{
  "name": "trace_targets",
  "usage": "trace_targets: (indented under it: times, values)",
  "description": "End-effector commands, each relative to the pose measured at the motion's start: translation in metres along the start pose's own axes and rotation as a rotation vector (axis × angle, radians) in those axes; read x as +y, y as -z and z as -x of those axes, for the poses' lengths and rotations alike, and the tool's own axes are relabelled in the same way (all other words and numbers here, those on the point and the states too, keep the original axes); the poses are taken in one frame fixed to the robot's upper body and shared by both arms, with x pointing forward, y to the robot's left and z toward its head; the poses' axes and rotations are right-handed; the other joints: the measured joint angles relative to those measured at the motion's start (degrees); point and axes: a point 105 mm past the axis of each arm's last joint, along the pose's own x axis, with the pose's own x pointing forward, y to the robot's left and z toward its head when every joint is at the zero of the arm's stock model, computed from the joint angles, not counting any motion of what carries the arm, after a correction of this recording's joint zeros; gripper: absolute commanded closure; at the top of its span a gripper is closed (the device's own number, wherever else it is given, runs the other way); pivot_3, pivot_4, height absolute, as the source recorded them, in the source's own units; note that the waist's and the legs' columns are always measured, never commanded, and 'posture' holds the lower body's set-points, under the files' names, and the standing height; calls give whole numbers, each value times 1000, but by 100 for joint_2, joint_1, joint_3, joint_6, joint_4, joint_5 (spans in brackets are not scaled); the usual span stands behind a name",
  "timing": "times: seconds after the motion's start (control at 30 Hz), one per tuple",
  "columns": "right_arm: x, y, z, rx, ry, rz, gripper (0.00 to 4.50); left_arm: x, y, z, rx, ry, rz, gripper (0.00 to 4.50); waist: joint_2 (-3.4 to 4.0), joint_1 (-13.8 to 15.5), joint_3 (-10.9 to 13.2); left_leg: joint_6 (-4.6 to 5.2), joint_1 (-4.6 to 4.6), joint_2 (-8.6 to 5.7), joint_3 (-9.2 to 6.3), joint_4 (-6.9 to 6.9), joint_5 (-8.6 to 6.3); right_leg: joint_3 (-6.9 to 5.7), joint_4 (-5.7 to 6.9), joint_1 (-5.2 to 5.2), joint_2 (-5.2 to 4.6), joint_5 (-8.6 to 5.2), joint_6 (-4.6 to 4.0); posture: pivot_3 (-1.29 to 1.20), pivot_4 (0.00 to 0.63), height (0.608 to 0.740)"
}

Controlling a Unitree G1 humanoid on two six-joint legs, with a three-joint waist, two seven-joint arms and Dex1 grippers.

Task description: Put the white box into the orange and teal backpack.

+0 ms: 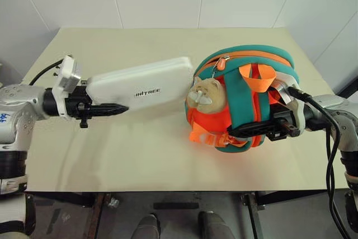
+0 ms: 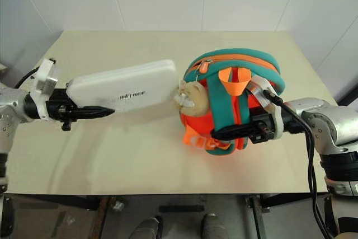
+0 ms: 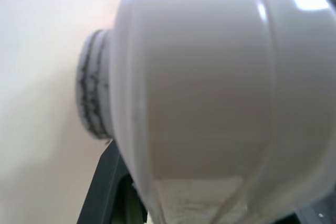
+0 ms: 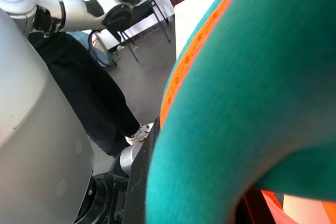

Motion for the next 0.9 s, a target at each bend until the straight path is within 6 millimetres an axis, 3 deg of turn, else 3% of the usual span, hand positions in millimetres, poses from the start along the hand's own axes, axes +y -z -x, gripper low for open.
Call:
trace_targets:
  times: [0.03, 0.33, 0.47, 0.9]
  values:
    - [10, -3, -2, 15, -30, 34, 4496, 5, -10, -3, -3, 20, -61, 3113, 0, -14, 0, 0, -1, 1, 0, 0, 0, 0, 1, -2, 2, 0, 0, 0, 150, 740]
    - [14, -1, -3, 23, -40, 31, 4496, 23, -15, -16, 21, 24, -123, 3113, -1, 26, 1, 1, -1, 0, -2, 11, 3, 0, 17, -2, 3, 0, 0, 0, 150, 740]
    - [18, -2, 1, 38, -59, 29, 4496, 32, -28, -15, -72, -21, -127, 3113, -2, 30, 1, 1, -1, -1, -3, 13, 3, 0, 21, -1, 2, 0, 0, 0, 150, 740]
    - [27, -9, 4, 111, -122, 39, 4496, 34, -12, -21, 25, 13, -155, 3113, -3, 19, 2, 2, -1, -1, -4, 16, 4, 0, 28, -3, 2, -1, 0, 0, 150, 740]
